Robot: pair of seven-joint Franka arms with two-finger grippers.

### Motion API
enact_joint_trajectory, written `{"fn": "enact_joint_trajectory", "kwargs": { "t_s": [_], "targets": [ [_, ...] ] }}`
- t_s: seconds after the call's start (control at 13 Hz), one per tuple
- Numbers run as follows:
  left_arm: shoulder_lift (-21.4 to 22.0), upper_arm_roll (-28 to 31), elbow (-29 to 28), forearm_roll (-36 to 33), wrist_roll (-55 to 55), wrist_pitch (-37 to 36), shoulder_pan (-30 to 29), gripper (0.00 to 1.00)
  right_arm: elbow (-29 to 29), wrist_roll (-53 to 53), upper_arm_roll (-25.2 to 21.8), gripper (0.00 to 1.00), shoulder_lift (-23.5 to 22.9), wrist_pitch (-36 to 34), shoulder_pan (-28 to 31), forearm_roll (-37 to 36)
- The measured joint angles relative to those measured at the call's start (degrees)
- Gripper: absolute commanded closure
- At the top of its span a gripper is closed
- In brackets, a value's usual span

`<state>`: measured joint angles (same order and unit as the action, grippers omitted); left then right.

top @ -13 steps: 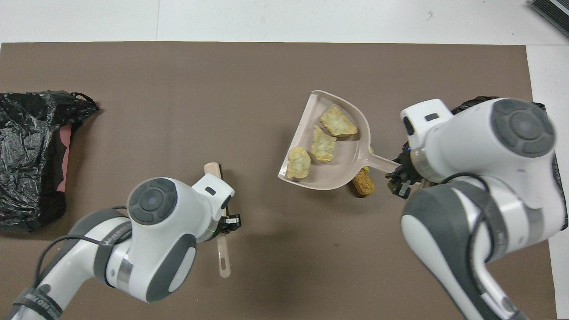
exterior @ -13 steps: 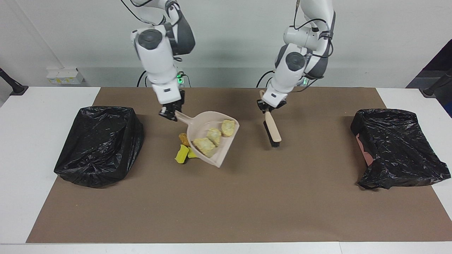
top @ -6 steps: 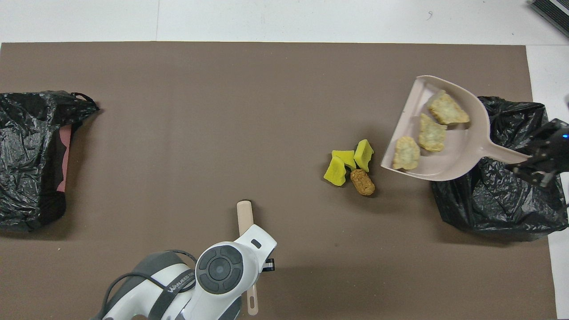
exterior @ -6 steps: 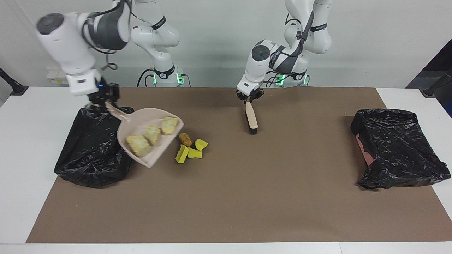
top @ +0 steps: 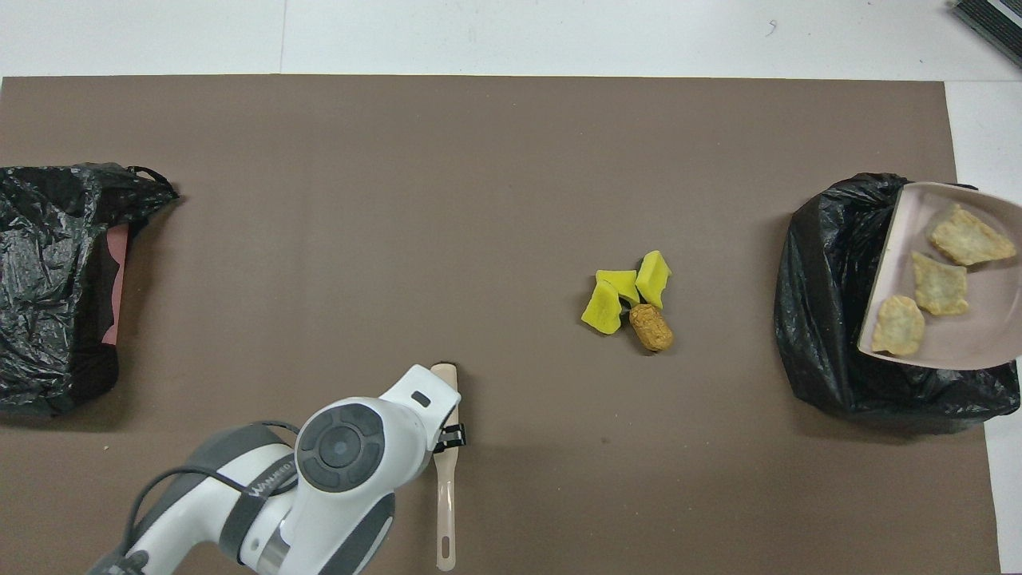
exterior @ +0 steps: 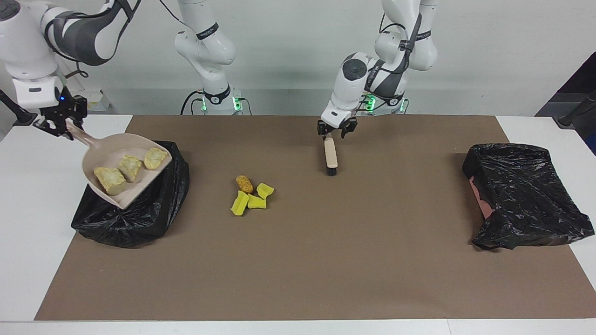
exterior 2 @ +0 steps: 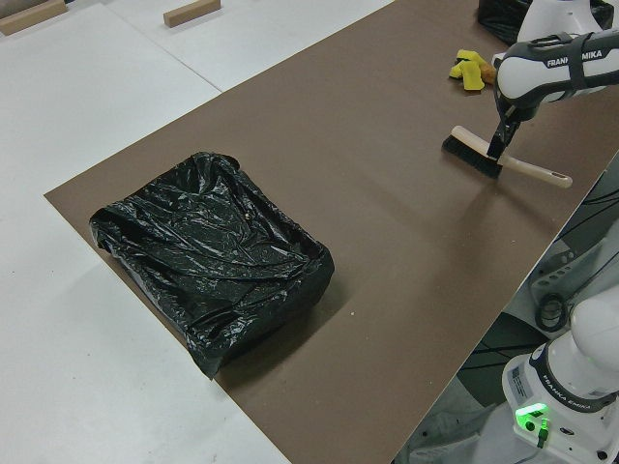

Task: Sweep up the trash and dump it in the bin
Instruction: 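Tip the dustpan over the black bag with the right gripper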

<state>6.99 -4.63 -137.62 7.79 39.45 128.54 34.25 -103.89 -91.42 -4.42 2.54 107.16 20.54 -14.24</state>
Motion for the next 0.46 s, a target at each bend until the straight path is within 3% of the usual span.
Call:
{"fn": "enact_joint_trajectory", "kwargs": {
  "t_s": [0.46],
  "targets": [
    [-2.73, 0.62, 11.49, -1.11, -15.82, -0.09, -17.84, 0.00, -1.98, -3.74, 0.93, 1.00, -0.56, 2.55, -1.55, -14.37]
  ]
}}
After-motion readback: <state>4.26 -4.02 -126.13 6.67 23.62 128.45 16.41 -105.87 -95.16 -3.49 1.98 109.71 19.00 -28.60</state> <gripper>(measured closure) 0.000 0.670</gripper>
